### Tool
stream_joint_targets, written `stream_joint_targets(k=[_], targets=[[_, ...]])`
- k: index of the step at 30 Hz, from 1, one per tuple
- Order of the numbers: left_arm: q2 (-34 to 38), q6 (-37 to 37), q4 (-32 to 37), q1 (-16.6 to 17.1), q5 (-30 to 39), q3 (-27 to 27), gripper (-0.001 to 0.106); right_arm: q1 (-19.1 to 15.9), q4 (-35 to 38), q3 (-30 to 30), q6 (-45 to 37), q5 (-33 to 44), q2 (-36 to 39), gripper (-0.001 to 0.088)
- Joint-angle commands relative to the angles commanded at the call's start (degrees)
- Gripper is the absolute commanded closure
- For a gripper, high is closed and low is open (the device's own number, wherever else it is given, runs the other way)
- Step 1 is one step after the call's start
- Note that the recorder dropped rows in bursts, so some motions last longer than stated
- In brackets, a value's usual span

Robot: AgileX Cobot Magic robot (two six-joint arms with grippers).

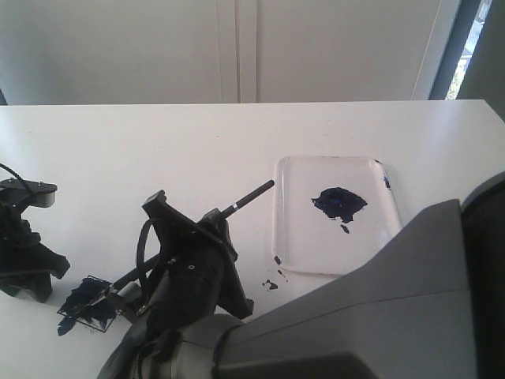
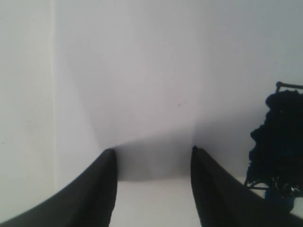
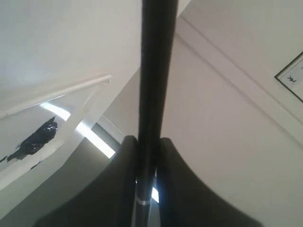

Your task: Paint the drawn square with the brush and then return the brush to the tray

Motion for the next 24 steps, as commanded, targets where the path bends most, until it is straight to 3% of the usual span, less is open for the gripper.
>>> stream_joint_targets(k=[11, 24], targets=[[0.0, 0.0, 0.0, 0.0, 0.1, 0.0, 0.052, 0.0, 4.55, 0.23, -1.94, 0.0, -2.75, 0.0868], [0.0, 0.0, 0.0, 0.0, 0.1, 0.0, 0.052, 0.0, 5.99, 6.05, -2.9, 0.0, -3.78, 0.0868]])
